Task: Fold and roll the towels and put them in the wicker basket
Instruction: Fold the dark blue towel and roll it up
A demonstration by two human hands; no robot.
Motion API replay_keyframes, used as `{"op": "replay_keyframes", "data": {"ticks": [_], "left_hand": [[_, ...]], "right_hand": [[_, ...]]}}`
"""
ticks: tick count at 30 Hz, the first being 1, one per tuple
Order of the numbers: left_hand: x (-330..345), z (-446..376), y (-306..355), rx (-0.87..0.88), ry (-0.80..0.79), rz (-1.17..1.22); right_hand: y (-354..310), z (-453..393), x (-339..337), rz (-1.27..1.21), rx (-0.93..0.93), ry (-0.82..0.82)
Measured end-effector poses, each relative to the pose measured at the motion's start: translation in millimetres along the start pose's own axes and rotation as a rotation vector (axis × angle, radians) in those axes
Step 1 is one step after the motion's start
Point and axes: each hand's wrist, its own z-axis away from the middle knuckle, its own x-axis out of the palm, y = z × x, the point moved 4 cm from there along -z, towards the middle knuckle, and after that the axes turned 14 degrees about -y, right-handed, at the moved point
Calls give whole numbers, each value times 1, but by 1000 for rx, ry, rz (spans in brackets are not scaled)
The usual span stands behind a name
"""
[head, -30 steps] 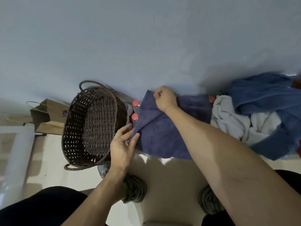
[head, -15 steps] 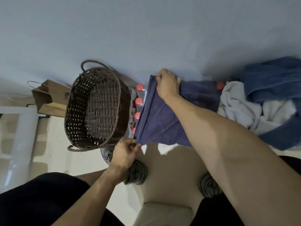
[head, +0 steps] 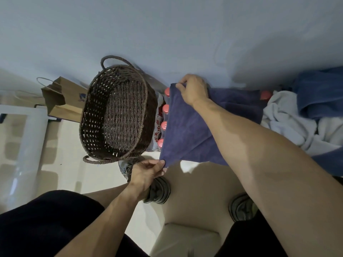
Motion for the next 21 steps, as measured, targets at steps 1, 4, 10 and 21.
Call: {"op": "replay_keyframes", "data": {"ticks": [1,4,10,21], "left_hand": [[3,0,1,8,10,56],[6,-1,-1,5,31,69],[5,-5,-8,-117,66,-133],[86,30,61,595,89,-826]], "right_hand": [[-1,0,1,-5,-7,-6],[-3,-4,2,-66,-8,-26],[-6,0,3,-21,-63,36],[8,52,-46,75,-98,51]]}}
